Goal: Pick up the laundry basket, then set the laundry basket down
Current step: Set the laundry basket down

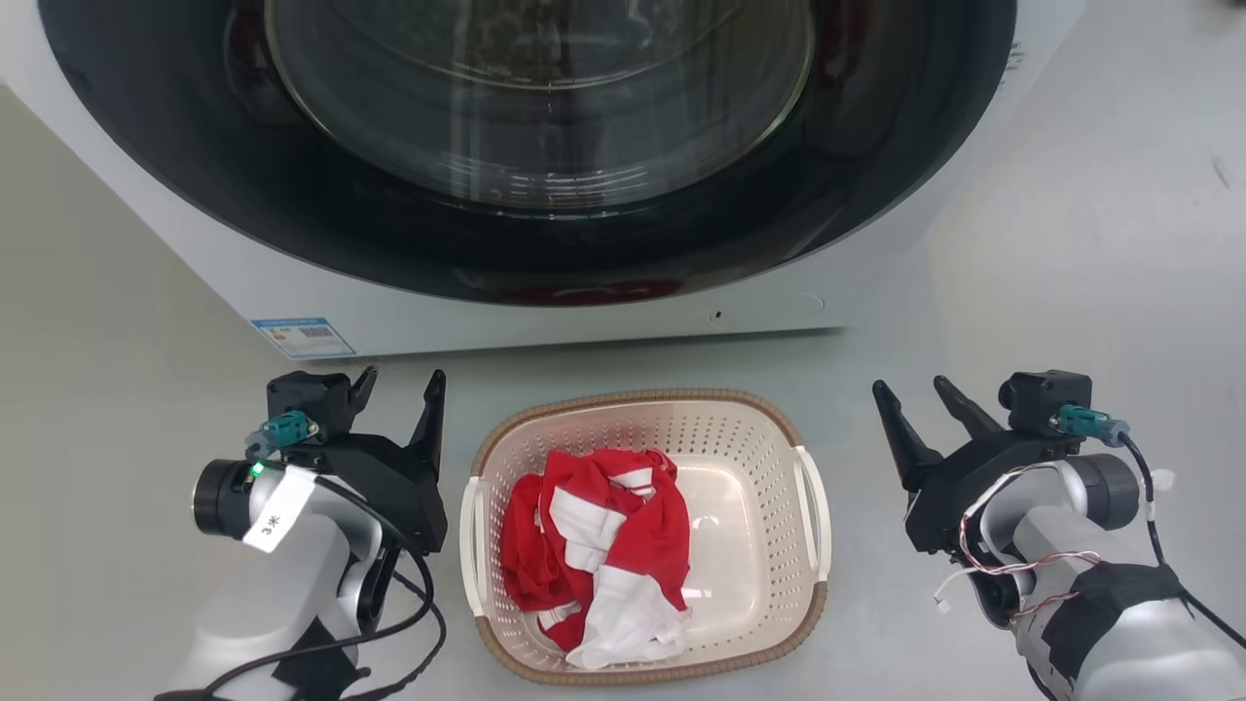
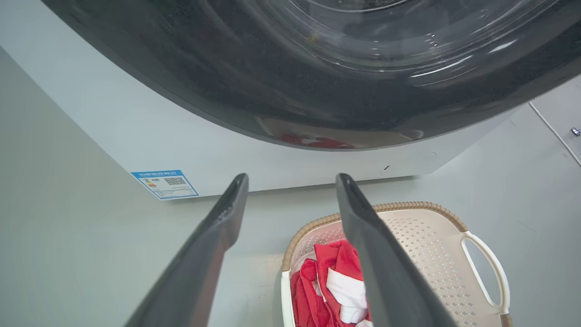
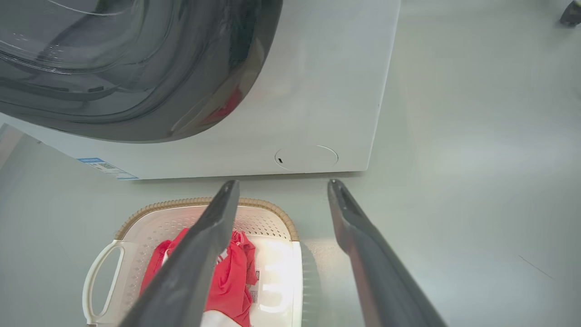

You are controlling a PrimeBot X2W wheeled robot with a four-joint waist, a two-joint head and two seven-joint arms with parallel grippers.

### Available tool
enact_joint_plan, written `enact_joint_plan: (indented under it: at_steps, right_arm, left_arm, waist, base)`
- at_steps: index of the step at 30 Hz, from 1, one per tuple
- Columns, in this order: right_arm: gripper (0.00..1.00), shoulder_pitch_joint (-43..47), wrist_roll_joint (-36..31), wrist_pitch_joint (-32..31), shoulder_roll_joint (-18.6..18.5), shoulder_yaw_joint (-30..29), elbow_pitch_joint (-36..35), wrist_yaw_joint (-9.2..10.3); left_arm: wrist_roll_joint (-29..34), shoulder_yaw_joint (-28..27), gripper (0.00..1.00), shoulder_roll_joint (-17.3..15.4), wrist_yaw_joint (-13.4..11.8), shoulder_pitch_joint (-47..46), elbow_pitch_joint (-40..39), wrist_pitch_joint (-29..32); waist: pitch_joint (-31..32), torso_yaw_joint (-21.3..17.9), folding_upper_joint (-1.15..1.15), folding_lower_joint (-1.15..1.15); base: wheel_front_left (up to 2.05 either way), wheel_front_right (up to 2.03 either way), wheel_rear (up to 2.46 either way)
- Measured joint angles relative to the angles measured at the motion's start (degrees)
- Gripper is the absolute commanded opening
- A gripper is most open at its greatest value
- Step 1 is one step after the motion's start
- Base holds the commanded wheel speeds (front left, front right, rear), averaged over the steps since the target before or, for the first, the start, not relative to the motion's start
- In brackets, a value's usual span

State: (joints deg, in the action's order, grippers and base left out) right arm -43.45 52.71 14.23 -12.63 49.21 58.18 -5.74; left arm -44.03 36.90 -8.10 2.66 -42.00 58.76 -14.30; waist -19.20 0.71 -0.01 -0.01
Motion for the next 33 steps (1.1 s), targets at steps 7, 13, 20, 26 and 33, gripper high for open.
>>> enact_joint_plan:
  at_steps: [7, 13, 20, 26, 33]
  right_arm:
    - [1.00, 1.6, -2.1, 0.0, -1.2, -2.0, -4.6, 2.65]
    - [1.00, 4.6, -4.1, 0.0, -2.7, -4.3, -10.1, 5.88]
    - [1.00, 9.4, -6.9, 0.0, -5.0, -7.0, -17.8, 9.33]
    - [1.00, 13.8, -9.9, 0.1, -6.7, -8.7, -24.4, 10.92]
    - [1.00, 19.4, -12.6, 0.1, -8.1, -11.4, -30.9, 12.35]
  left_arm:
    - [2.5, -2.3, 1.00, -2.8, -4.0, 4.2, -6.6, 0.0]
    - [5.2, -4.3, 1.00, -4.1, -7.3, 9.2, -14.2, 0.0]
    - [8.2, -6.7, 1.00, -5.7, -8.8, 15.7, -24.2, 0.0]
    - [10.9, -8.6, 1.00, -6.4, -9.5, 21.6, -32.0, 0.0]
    - [13.9, -11.4, 1.00, -7.1, -9.8, 27.7, -38.9, 0.0]
  waist:
    - [3.2, -0.1, 0.00, 0.00]
    - [5.6, -0.4, 0.00, 0.00]
    - [8.0, -0.7, 0.00, 0.00]
    - [10.0, -1.0, 0.00, 0.00]
    - [12.3, -1.3, 0.00, 0.00]
  base:
    - [0.00, 0.00, 0.00]
    - [0.00, 0.00, 0.00]
    - [0.00, 0.00, 0.00]
    - [0.00, 0.00, 0.00]
    - [0.00, 0.00, 0.00]
